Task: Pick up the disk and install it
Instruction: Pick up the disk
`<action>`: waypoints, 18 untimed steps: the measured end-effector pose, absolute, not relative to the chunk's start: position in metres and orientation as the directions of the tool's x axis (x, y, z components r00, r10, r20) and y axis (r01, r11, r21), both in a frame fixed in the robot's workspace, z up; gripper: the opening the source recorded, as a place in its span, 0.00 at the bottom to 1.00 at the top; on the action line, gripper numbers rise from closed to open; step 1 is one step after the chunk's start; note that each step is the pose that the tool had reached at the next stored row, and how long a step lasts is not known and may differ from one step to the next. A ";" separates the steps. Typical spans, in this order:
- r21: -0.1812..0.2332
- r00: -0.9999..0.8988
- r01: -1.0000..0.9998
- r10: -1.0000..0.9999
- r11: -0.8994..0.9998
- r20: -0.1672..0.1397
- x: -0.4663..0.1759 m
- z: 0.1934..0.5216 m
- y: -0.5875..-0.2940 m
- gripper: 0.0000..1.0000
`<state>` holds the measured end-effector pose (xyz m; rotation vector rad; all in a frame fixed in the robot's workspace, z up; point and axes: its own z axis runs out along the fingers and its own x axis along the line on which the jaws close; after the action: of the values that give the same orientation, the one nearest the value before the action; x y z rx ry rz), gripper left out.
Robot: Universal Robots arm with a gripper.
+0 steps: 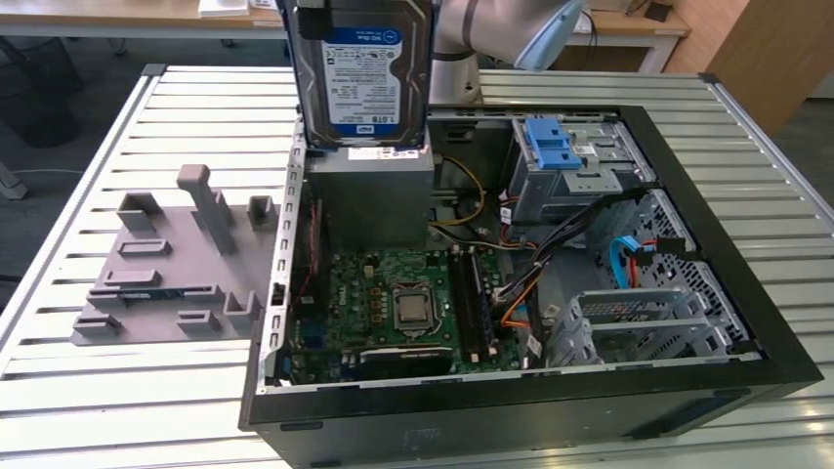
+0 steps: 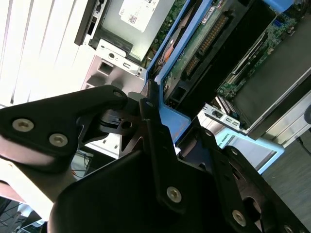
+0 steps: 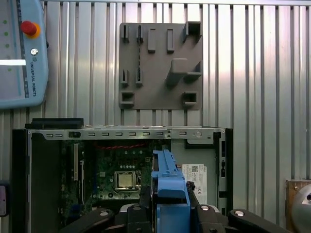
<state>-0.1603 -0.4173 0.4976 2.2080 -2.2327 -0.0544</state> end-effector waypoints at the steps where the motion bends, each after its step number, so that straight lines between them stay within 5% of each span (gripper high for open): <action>1: 0.025 -0.011 -1.000 -1.000 0.011 -0.024 -0.159 0.498 -0.417 0.36; 18: 0.025 -0.012 -1.000 -1.000 0.011 -0.024 -0.114 0.497 -0.423 0.36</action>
<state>-0.1138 -0.4230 0.4969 2.2078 -2.2328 -0.0543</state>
